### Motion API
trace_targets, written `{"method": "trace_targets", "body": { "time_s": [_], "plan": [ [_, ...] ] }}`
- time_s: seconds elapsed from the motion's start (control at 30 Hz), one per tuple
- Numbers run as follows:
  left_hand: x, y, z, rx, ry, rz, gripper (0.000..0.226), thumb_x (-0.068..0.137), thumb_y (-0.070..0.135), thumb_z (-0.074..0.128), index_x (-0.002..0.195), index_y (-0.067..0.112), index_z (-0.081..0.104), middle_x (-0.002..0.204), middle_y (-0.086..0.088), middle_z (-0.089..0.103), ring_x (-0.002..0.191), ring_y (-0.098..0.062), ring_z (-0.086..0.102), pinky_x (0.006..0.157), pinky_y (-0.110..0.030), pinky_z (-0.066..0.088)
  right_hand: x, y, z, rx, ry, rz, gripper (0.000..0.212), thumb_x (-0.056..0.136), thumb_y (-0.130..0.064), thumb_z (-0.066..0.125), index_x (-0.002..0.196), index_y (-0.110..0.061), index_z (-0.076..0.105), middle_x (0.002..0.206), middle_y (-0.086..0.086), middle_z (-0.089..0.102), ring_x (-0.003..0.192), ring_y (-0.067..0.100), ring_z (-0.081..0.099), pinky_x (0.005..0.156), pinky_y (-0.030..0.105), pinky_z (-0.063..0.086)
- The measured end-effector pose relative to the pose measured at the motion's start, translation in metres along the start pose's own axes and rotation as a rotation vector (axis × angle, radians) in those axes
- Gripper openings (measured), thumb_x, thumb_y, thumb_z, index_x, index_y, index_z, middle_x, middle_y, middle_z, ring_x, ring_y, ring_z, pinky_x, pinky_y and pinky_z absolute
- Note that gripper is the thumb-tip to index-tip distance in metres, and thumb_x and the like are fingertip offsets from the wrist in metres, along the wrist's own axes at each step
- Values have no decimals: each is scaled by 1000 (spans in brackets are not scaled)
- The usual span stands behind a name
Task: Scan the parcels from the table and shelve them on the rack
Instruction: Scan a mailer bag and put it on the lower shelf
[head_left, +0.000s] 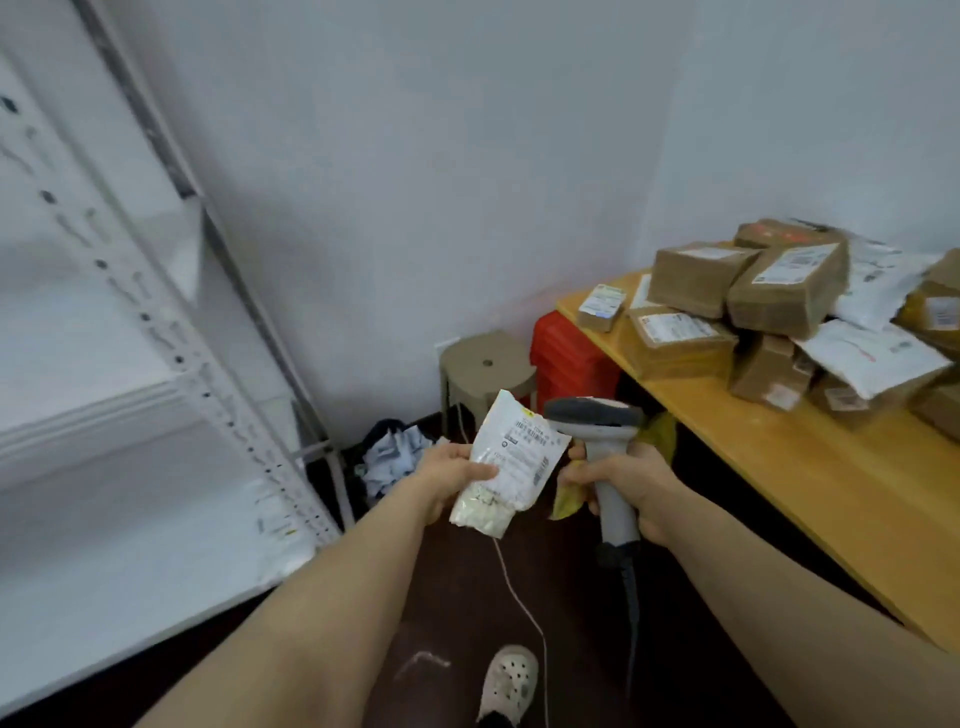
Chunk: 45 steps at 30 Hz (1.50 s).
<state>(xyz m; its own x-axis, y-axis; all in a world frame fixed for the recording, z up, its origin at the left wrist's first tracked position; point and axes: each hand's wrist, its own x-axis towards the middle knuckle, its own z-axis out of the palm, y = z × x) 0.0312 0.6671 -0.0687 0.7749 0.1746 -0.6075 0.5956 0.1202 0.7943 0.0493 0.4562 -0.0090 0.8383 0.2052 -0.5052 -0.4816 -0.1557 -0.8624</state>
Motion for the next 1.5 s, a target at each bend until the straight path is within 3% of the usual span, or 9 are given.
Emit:
{"method": "trace_targets", "body": {
  "time_s": [0.27, 0.47, 0.57, 0.67, 0.8, 0.9, 1.03, 1.4, 1.5],
  "plan": [
    [-60, -97, -164, -217, 461, -112, 22, 80, -13, 58, 100, -5, 64, 88, -19, 70, 78, -33, 69, 67, -42, 57, 4, 29, 151, -212, -353, 71, 22, 73, 10, 71, 86, -4, 62, 74, 19, 66, 44, 17, 59, 43, 23, 44],
    [-60, -164, -237, -267, 778, -208, 26, 85, -6, 55, 111, -10, 60, 110, -27, 64, 100, -41, 63, 88, -47, 53, 13, 62, 229, -264, -432, 170, 24, 72, 13, 69, 88, -2, 60, 73, 21, 65, 43, 19, 57, 43, 24, 43],
    [-45, -191, -274, -226, 857, -217, 29, 86, -2, 61, 115, -8, 60, 113, -25, 64, 103, -39, 62, 86, -44, 53, 23, 85, 268, -248, -429, 227, 22, 72, 14, 68, 82, -4, 60, 68, 19, 65, 42, 18, 57, 42, 22, 43],
    [-26, -211, -315, -191, 885, -235, 25, 86, -1, 59, 111, -3, 62, 109, -24, 64, 97, -40, 63, 80, -44, 55, 35, 107, 309, -201, -403, 282, 20, 75, 12, 66, 83, -5, 60, 60, 12, 66, 43, 16, 58, 42, 21, 43],
    [13, -235, -369, -140, 913, -264, 15, 85, 3, 57, 99, -3, 61, 106, -25, 65, 92, -39, 64, 85, -46, 54, 56, 135, 365, -125, -355, 325, 18, 78, 9, 65, 87, -4, 59, 62, 13, 66, 46, 17, 58, 45, 23, 43],
    [48, -253, -403, -134, 935, -271, 14, 84, -4, 55, 79, 8, 52, 113, -23, 62, 90, -34, 60, 86, -42, 53, 73, 156, 400, -95, -320, 354, 18, 78, 8, 67, 89, -4, 61, 63, 12, 67, 48, 17, 59, 47, 23, 45],
    [96, -279, -429, -143, 883, -269, 29, 85, -8, 49, 111, 0, 58, 115, -22, 62, 101, -38, 62, 89, -43, 53, 93, 184, 429, -91, -277, 374, 18, 78, 7, 67, 90, -5, 62, 68, 14, 68, 50, 17, 59, 47, 23, 45],
    [175, -315, -445, -158, 792, -271, 30, 87, -6, 47, 116, 0, 56, 115, -17, 61, 102, -35, 61, 76, -34, 51, 135, 223, 462, -62, -180, 395, 15, 79, 7, 67, 86, -5, 62, 67, 14, 66, 50, 18, 59, 48, 25, 45],
    [179, -317, -445, -114, 726, -287, 28, 90, 0, 51, 118, -2, 53, 113, -17, 60, 100, -33, 60, 80, -36, 50, 137, 226, 461, -58, -177, 398, 15, 79, 7, 67, 87, -4, 62, 69, 15, 67, 51, 18, 59, 49, 26, 45]
  ]
}}
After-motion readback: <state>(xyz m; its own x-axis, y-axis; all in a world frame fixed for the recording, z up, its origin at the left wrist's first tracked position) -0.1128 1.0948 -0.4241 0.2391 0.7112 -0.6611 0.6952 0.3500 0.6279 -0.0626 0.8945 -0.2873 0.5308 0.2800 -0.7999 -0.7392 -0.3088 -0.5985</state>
